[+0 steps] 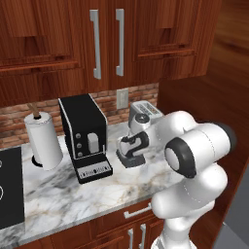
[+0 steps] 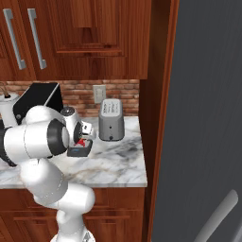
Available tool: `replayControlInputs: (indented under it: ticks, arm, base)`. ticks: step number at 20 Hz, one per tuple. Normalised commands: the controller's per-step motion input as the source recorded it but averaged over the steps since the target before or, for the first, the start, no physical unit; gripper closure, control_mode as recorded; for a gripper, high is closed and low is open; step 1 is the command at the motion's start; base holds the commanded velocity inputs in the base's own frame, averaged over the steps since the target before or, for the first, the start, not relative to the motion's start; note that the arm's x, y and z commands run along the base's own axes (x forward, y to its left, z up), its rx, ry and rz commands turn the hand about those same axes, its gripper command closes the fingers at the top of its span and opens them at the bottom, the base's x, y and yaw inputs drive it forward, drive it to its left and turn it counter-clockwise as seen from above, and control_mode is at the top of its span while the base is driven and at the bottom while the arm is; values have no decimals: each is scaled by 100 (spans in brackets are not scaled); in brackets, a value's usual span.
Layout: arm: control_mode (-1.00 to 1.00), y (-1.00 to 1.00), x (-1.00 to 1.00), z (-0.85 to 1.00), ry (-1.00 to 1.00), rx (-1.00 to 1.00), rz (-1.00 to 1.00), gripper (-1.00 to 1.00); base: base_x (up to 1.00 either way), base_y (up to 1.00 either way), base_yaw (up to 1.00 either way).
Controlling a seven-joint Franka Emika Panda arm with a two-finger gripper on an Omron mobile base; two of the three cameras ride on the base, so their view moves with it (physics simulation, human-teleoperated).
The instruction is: Take the fish from the fridge and place it on the digital scale on the counter by the fridge. Wait a few seconds for a reading, then move it to the plate on the dining counter.
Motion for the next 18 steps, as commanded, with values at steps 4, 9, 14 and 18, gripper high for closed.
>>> replayControlInputs:
  ticks: [4,9,14,18]
  arm:
    - [-100,0,29,-22,5,0,0,-100]
    - [-100,0,27,-26,5,0,0,-100]
    - [-100,0,12,-38,6,0,0,-100]
    - [-100,0,1,-47,6,0,0,100]
  base:
    - [0,0,0]
    - [0,0,0]
    - [0,0,0]
    - [0,0,0]
